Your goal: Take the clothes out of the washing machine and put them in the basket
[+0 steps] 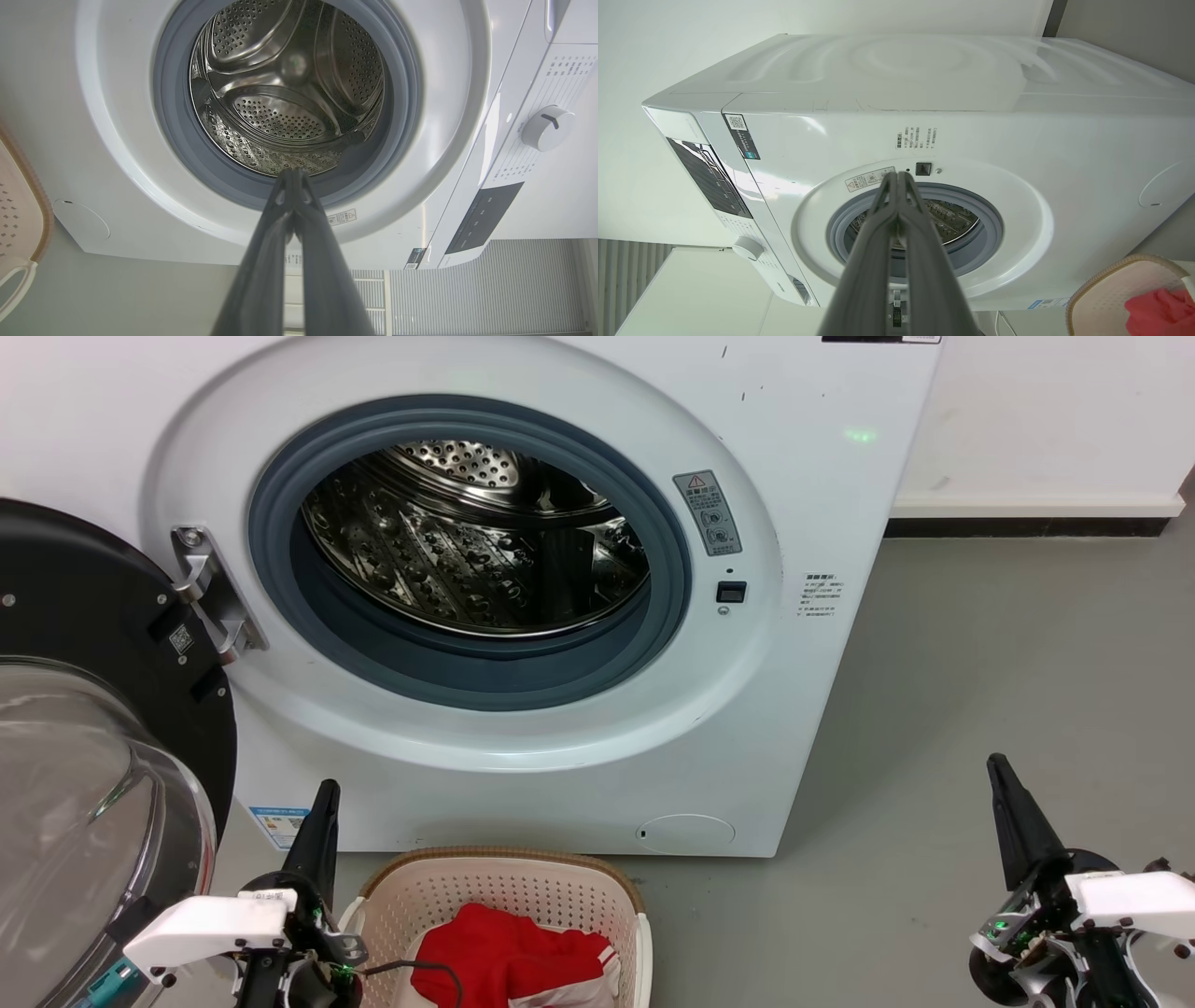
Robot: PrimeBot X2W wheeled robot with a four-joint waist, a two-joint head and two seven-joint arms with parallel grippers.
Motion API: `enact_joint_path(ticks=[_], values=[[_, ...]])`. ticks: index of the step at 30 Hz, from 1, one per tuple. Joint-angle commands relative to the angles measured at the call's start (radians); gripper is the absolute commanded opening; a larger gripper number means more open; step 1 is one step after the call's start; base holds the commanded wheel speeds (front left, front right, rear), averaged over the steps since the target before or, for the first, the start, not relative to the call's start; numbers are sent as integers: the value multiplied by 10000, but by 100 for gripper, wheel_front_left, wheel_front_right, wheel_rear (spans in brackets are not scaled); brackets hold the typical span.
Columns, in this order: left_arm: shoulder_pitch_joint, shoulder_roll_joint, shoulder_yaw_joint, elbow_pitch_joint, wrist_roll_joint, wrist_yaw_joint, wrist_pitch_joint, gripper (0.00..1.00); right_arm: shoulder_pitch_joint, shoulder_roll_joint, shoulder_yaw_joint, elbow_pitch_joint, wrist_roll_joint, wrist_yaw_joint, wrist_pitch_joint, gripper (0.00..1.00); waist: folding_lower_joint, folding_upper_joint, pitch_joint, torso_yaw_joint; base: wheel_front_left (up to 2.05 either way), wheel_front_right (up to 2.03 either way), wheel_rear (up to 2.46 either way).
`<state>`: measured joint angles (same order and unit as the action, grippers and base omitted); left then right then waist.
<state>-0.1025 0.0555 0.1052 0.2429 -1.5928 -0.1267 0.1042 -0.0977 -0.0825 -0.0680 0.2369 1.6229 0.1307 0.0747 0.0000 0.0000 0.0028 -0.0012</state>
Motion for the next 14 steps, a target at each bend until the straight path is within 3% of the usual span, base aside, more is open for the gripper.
enact_joint_path(ticks=[1, 14], values=[[-99, -24, 68, 40, -230, -70, 83, 0, -112, 28, -48, 81, 241, 0, 64, 0, 0, 0, 3, 8, 0, 0, 0], [-94, -27, 85, 39, -241, -64, 86, 0, -132, 66, -108, 84, 196, 0, 121, 0, 0, 0, 4, 12, 0, 0, 0]])
